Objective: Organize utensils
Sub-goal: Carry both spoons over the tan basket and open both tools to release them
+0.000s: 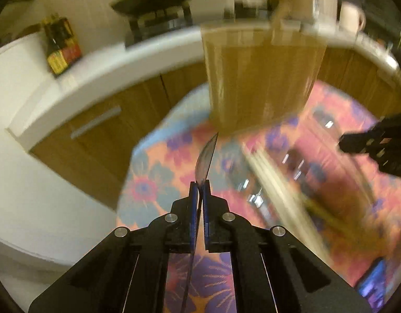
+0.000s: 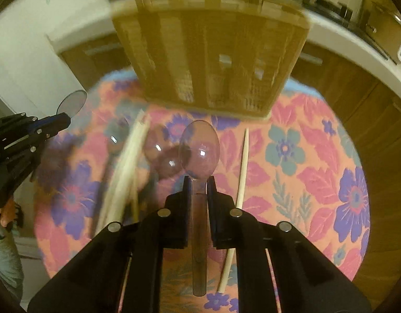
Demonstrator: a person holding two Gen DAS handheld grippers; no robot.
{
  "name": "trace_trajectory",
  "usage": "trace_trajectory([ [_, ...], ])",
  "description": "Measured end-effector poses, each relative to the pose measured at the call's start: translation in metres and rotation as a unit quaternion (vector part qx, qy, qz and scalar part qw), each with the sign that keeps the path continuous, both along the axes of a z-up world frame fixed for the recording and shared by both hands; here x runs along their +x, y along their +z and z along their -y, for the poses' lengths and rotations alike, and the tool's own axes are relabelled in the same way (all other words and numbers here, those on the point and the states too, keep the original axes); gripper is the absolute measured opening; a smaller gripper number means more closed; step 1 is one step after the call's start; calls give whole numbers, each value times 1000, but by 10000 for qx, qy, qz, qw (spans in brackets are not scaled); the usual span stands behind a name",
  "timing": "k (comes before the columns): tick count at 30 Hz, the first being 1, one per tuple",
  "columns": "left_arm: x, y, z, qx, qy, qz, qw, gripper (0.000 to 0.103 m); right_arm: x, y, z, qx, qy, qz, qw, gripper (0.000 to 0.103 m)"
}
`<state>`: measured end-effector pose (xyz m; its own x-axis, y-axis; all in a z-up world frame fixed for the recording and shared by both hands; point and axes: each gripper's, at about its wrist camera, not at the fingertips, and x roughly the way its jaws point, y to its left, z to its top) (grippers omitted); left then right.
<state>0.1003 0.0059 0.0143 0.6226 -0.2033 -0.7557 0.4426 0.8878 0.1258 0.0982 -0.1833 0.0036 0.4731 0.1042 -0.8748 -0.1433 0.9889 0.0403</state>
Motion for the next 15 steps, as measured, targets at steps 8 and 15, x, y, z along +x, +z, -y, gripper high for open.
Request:
trace_trajectory([
  [8, -17, 87, 12, -1334, -296, 1262, 9825, 2, -34, 63, 19, 350, 90, 1108, 9932, 10],
  [15, 5, 133, 34, -2426, -538, 1941, 9490, 2, -16, 120, 31, 728, -67, 2231, 9721, 10],
])
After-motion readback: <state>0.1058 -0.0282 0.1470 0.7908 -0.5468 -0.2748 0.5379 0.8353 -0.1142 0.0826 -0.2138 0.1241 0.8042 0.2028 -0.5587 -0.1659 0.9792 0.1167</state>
